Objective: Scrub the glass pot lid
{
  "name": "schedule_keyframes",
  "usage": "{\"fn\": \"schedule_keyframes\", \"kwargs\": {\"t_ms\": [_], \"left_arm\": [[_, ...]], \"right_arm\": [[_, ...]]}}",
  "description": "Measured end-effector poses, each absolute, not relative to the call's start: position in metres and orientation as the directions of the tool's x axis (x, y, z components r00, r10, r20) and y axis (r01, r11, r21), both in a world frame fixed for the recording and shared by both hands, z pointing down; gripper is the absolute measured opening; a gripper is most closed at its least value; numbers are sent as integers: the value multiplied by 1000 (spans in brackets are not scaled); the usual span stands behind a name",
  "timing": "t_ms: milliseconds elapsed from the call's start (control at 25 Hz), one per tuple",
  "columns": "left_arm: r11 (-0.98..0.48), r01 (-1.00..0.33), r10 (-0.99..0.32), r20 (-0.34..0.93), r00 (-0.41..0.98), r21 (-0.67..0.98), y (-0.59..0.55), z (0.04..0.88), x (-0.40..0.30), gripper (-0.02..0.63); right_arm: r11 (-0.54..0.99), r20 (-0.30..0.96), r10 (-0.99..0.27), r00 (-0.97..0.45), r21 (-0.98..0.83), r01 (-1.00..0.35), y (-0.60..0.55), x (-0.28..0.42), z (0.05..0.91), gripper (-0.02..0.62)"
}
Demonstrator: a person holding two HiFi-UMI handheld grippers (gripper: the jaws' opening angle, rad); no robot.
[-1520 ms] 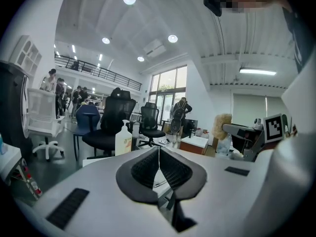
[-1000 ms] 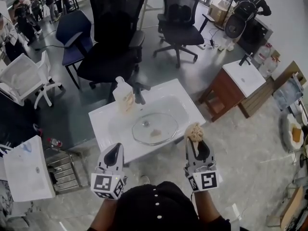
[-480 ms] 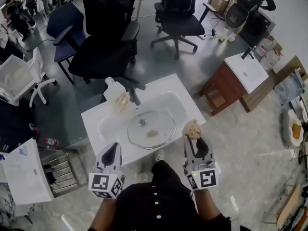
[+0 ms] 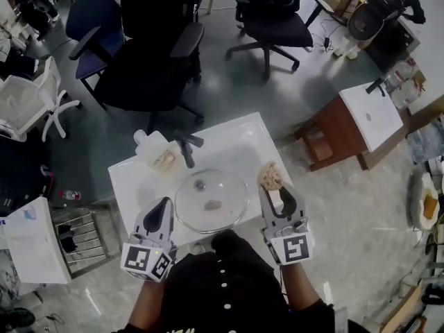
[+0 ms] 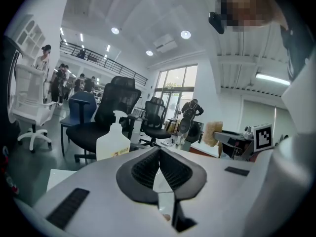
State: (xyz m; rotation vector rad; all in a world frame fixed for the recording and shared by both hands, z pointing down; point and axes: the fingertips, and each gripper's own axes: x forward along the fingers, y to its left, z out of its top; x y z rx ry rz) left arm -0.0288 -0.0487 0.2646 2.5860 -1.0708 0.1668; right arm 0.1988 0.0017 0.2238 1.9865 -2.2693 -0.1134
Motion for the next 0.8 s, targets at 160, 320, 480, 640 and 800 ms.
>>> {"fn": "schedule_keyframes", "kwargs": {"t_ms": [160, 320, 480, 640, 800], "left_arm": [[-608, -737, -670, 307, 676, 296, -62, 285, -20, 26], [-466, -828, -662, 497, 560, 312, -74, 327, -39, 26], [-325, -850, -606, 598, 524, 415, -77, 379, -64, 26], [-220, -844, -515, 676, 527, 489, -76, 437, -87, 28], [-144, -824, -435, 713, 550, 547, -83, 488, -94, 67]], "right_arm": [[230, 78, -972, -220, 156, -961, -34, 207, 239, 133], [439, 265, -890, -370, 290, -850, -54, 197, 283, 133], [591, 392, -794, -464, 324, -739, -68, 177, 333, 133], [715, 490, -695, -526, 390, -581, -77, 144, 386, 133], [816, 573, -577, -582, 429, -387, -81, 110, 442, 133]]}}
